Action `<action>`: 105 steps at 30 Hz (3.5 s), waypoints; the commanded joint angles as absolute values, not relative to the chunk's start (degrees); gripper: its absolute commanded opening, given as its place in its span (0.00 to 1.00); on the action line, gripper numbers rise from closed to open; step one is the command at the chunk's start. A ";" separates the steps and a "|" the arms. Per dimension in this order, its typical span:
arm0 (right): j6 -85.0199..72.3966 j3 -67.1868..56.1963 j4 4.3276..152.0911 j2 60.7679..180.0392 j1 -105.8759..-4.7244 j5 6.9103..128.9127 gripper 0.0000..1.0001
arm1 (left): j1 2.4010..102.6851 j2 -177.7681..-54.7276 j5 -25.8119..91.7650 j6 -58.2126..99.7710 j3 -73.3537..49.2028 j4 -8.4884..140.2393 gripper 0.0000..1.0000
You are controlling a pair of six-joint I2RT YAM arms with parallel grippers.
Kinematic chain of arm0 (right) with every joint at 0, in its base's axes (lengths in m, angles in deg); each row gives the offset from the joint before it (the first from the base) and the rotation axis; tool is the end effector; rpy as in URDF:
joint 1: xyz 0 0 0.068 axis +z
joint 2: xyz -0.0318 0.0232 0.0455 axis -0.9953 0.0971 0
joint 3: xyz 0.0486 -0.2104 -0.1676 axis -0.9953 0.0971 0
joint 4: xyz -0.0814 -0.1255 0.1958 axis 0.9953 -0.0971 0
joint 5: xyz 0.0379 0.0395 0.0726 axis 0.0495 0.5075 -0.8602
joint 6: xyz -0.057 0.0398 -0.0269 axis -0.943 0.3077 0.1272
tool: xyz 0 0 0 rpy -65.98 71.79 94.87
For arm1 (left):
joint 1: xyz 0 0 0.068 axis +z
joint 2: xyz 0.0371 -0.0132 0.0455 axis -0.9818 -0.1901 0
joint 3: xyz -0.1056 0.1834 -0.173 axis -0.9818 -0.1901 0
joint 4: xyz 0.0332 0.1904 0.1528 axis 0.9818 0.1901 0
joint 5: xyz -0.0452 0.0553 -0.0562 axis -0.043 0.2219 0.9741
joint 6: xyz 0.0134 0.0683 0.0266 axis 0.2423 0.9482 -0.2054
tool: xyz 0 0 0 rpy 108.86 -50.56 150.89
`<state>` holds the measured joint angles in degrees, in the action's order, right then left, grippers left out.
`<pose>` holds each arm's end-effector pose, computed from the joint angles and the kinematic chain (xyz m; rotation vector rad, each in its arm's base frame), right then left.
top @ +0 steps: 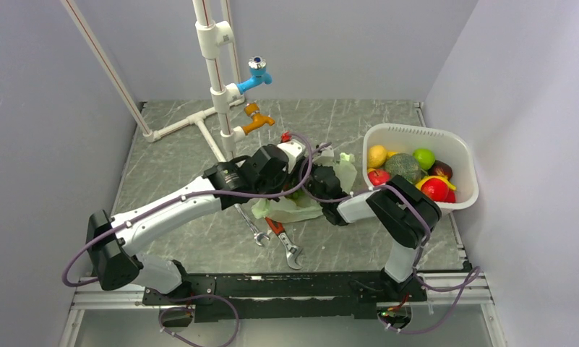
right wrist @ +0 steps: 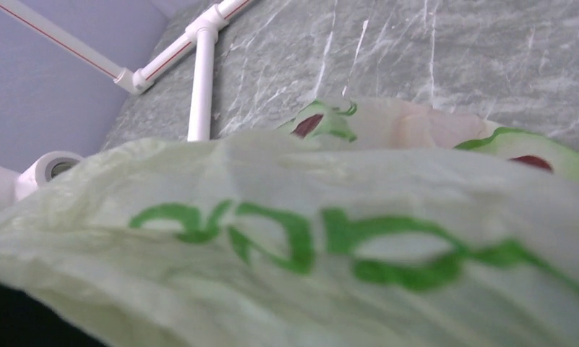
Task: Take the fake fruits out of the plastic bag
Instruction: Take out the fake fruit from the plastic bag, then place the fake fruit in the bin.
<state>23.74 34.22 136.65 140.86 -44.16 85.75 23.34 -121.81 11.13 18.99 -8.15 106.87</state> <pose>0.2791 0.2220 0.1707 0.0856 1.7768 0.8412 0.1862 -0.2469 0.3219 0.7305 2.2145 -0.3351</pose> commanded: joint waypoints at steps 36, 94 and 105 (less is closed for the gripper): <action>16.14 38.45 129.55 125.29 -43.90 73.89 0.00 | 24.98 -115.34 -1.57 14.47 -8.81 103.83 0.00; 3.22 26.18 92.35 77.27 -43.27 104.70 0.00 | 25.41 -117.23 2.06 8.38 -17.57 103.58 0.00; 14.60 27.71 81.20 73.93 -43.94 149.24 0.00 | 25.36 -116.50 1.87 9.41 -17.30 103.81 0.00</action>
